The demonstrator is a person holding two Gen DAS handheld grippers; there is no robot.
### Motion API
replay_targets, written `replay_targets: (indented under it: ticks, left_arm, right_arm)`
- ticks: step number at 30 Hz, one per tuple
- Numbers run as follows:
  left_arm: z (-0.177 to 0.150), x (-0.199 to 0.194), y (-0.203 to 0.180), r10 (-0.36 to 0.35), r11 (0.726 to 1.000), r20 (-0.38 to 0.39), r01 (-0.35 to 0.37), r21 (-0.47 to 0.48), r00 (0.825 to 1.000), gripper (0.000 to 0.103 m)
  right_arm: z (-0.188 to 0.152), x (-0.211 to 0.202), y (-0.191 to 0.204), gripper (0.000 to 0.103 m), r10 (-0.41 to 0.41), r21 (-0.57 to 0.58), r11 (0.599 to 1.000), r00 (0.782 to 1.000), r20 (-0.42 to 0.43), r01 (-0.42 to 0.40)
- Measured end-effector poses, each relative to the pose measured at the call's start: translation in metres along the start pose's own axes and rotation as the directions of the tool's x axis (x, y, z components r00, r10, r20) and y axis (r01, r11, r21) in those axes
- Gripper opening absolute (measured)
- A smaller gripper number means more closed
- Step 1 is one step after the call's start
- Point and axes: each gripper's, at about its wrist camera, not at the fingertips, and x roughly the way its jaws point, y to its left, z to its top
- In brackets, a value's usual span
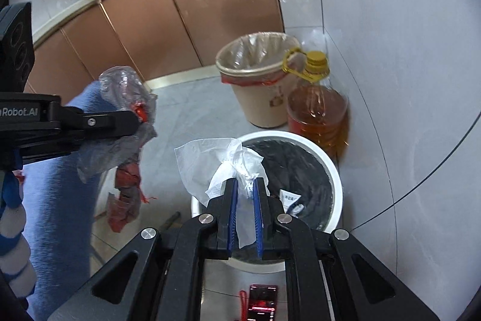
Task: Collect trash
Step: 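Carry the plastic bag and tissue to the bin and open both tools, then raise both open tools from the bin back over the table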
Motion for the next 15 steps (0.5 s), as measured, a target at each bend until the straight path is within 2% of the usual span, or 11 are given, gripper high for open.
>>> replay_targets:
  ticks: [4, 7, 10, 12, 15]
  left_arm:
    - [0.000, 0.018, 0.002, 0.002, 1.000, -0.023, -0.002, 0.000, 1.000, 0.010]
    - [0.002, 0.030, 0.005, -0.011, 1.000, -0.041, 0.011, -0.019, 0.999, 0.014]
    - [0.001, 0.033, 0.008, -0.026, 0.999, -0.039, 0.025, -0.028, 0.999, 0.027]
    - [0.001, 0.032, 0.008, -0.022, 0.999, -0.033, 0.021, -0.026, 0.999, 0.038]
    - [-0.001, 0.030, 0.009, -0.032, 0.999, -0.028, 0.031, -0.029, 0.999, 0.038]
  right_arm:
    - [-0.001, 0.016, -0.010, 0.013, -0.015, 0.011, 1.000, 1.000, -0.022, 0.016]
    - [-0.002, 0.025, -0.015, 0.015, -0.027, 0.024, 0.999, 0.999, -0.033, 0.028]
    - [-0.001, 0.033, -0.022, 0.016, -0.025, 0.051, 0.998, 0.999, -0.042, 0.027]
    - [-0.003, 0.035, -0.023, 0.023, -0.033, 0.063, 0.997, 0.998, -0.046, 0.035]
    - [-0.005, 0.036, -0.025, 0.030, -0.036, 0.070, 0.997, 0.998, -0.047, 0.040]
